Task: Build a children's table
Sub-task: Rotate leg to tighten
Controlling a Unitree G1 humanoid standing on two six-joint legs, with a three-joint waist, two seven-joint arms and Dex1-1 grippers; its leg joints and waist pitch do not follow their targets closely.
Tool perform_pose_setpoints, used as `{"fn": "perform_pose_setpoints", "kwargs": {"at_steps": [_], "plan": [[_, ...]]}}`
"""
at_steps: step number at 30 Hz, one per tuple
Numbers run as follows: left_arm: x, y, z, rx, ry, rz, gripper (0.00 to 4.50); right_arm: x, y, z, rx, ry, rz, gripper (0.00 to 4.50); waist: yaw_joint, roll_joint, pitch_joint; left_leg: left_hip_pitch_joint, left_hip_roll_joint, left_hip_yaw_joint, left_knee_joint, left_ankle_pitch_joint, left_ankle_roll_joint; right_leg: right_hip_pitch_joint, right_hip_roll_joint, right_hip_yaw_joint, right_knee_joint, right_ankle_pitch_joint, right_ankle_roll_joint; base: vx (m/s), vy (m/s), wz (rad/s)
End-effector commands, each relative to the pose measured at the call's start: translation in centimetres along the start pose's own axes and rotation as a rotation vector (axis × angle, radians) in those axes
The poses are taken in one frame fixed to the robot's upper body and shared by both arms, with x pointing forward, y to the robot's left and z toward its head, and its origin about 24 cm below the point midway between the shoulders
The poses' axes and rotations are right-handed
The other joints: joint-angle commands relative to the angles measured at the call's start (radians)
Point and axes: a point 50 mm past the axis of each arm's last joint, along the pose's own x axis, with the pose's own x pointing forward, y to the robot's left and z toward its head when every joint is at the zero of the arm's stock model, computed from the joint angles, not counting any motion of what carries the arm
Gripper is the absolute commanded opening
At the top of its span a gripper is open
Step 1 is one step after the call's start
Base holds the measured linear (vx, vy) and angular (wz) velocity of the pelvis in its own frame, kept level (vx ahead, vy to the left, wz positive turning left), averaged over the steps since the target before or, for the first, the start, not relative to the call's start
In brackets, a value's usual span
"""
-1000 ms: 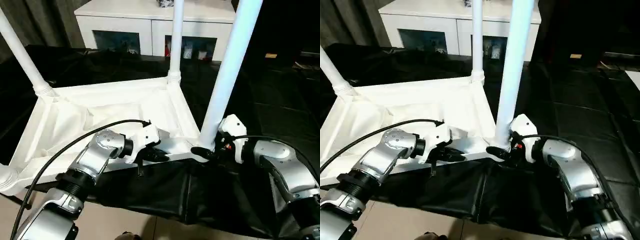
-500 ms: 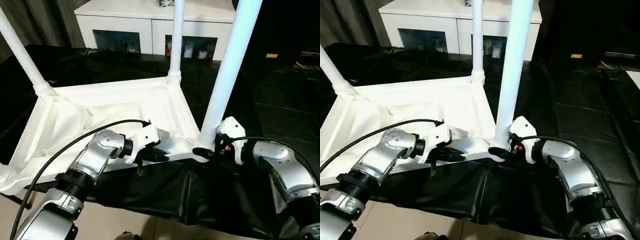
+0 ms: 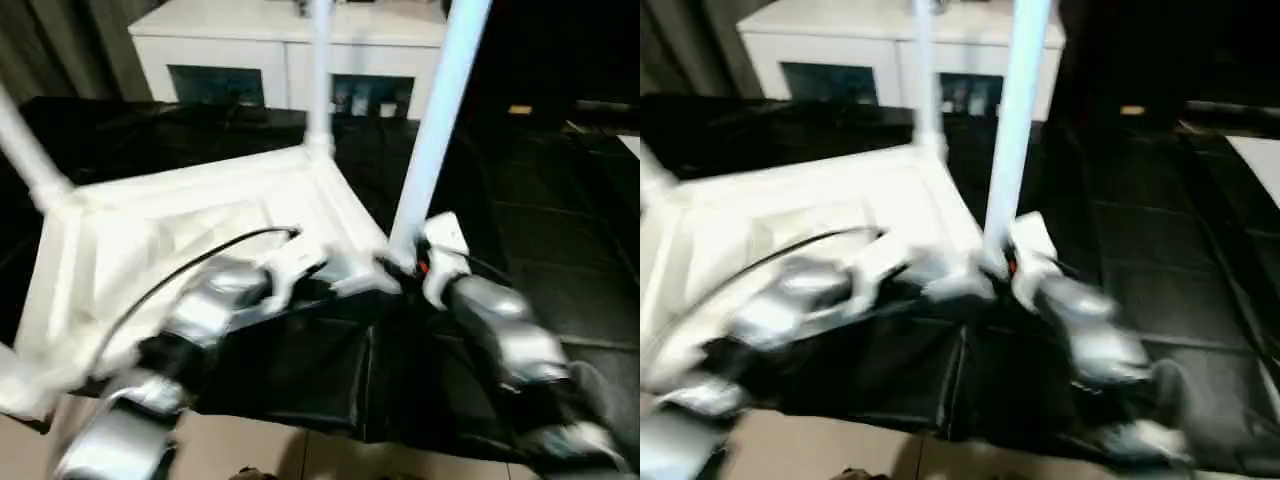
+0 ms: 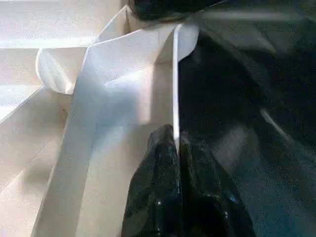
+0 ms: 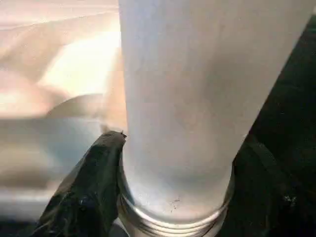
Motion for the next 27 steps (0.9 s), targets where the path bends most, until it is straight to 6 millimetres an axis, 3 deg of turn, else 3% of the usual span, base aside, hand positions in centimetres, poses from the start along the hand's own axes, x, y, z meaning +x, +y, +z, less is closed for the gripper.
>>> {"fn": "perform_pose_setpoints", "kwargs": {"at_steps": [1, 3, 4, 5, 10, 11, 13, 15, 16, 20, 24, 27], "plan": [[1.1, 0.0, 1.6, -0.037, -0.05, 0.074, 0.0, 0.6, 0.2, -1.2, 0.082, 0.063, -0.132, 2.72, -0.006, -0.014, -0.067, 0.038, 0.045, -0.031, -0.081, -0.357, -0.015, 0.025, -0.052, 0.034, -0.079, -0.381, -0.186, 0.0, 0.0, 0.0], [2.4, 0.0, 2.3, -0.053, -0.026, 0.177, 0.0, 1.7, 1.5, -1.0, 0.062, 0.07, -0.203, 2.72, -0.004, -0.013, -0.068, 0.04, 0.044, -0.029, -0.08, -0.348, -0.019, 0.023, -0.052, 0.035, -0.079, -0.373, -0.186, 0.0, 0.0, 0.0], [2.9, 0.0, 2.5, -0.043, -0.013, 0.212, 0.0, 2.2, 2.1, -0.9, 0.047, 0.067, -0.217, 2.72, -0.005, -0.012, -0.065, 0.048, 0.043, -0.029, -0.079, -0.371, -0.025, 0.015, -0.05, 0.034, -0.086, -0.39, -0.188, 0.0, 0.0, 0.0], [3.3, -0.1, 2.7, -0.032, -0.006, 0.232, 0.0, 2.5, 2.6, -0.7, 0.04, 0.064, -0.218, 2.72, -0.002, -0.012, -0.066, 0.051, 0.042, -0.029, -0.077, -0.385, -0.026, 0.016, -0.051, 0.033, -0.088, -0.399, -0.182, 0.0, 0.0, 0.0], [4.1, -0.2, 3.0, 0.018, 0.016, 0.267, 0.0, 3.5, 4.2, 0.4, 0.07, 0.019, -0.175, 2.72, 0.0, -0.013, -0.07, 0.037, 0.042, -0.03, -0.082, -0.351, 0.003, 0.029, -0.052, 0.032, -0.084, -0.346, -0.165, 0.0, 0.0, 0.0], [4.1, -0.2, 3.0, 0.028, 0.022, 0.267, 0.0, 3.5, 4.4, 0.7, 0.092, -0.005, -0.154, 3.28, 0.002, -0.014, -0.068, 0.037, 0.043, -0.03, -0.082, -0.348, 0.011, 0.03, -0.053, 0.032, -0.086, -0.341, -0.167, 0.0, 0.0, 0.0], [3.9, -0.1, 2.9, 0.029, 0.021, 0.259, 0.0, 3.3, 4.4, 1.5, 0.092, -0.074, -0.125, 3.42, 0.002, -0.015, -0.07, 0.034, 0.044, -0.03, -0.083, -0.339, 0.017, 0.033, -0.053, 0.031, -0.083, -0.332, -0.17, 0.0, 0.0, 0.0], [3.7, 0.1, 2.7, 0.026, 0.022, 0.253, 0.0, 3.1, 4.1, 2.0, 0.06, -0.11, -0.117, 3.64, -0.004, -0.013, -0.069, 0.025, 0.043, -0.033, -0.086, -0.348, 0.02, 0.038, -0.054, 0.029, -0.081, -0.331, -0.166, 0.0, 0.0, 0.0], [3.7, 0.1, 2.7, 0.026, 0.022, 0.253, 0.0, 3.1, 4.1, 2.0, 0.06, -0.11, -0.117, 3.76, -0.009, -0.014, -0.07, 0.016, 0.042, -0.037, -0.089, -0.333, 0.021, 0.048, -0.054, 0.025, -0.077, -0.33, -0.16, 0.0, 0.0, 0.0], [2.8, 0.8, 2.1, 0.041, 0.026, 0.239, 0.0, 1.8, 2.1, 2.6, -0.003, -0.152, -0.122, 3.97, -0.015, -0.014, -0.071, 0.027, 0.043, -0.031, -0.081, -0.32, 0.044, 0.037, -0.053, 0.029, -0.08, -0.29, -0.192, 0.0, 0.0, 0.0], [2.0, 1.0, 1.8, 0.076, 0.018, 0.197, 0.0, 0.2, 0.4, 2.5, -0.074, -0.154, -0.057, 4.08, -0.008, -0.019, -0.073, 0.023, 0.044, -0.028, -0.077, -0.258, 0.072, 0.045, -0.052, 0.029, -0.074, -0.24, -0.203, 0.0, 0.0, 0.0], [1.0, 1.2, 1.1, 0.109, 0.023, 0.116, 0.0, -2.5, -1.1, 1.7, -0.176, -0.109, 0.144, 4.08, 0.004, -0.017, -0.073, 0.021, 0.046, -0.027, -0.074, -0.225, 0.101, 0.051, -0.052, 0.03, -0.07, -0.194, -0.213, 0.0, 0.0, 0.0]]}}
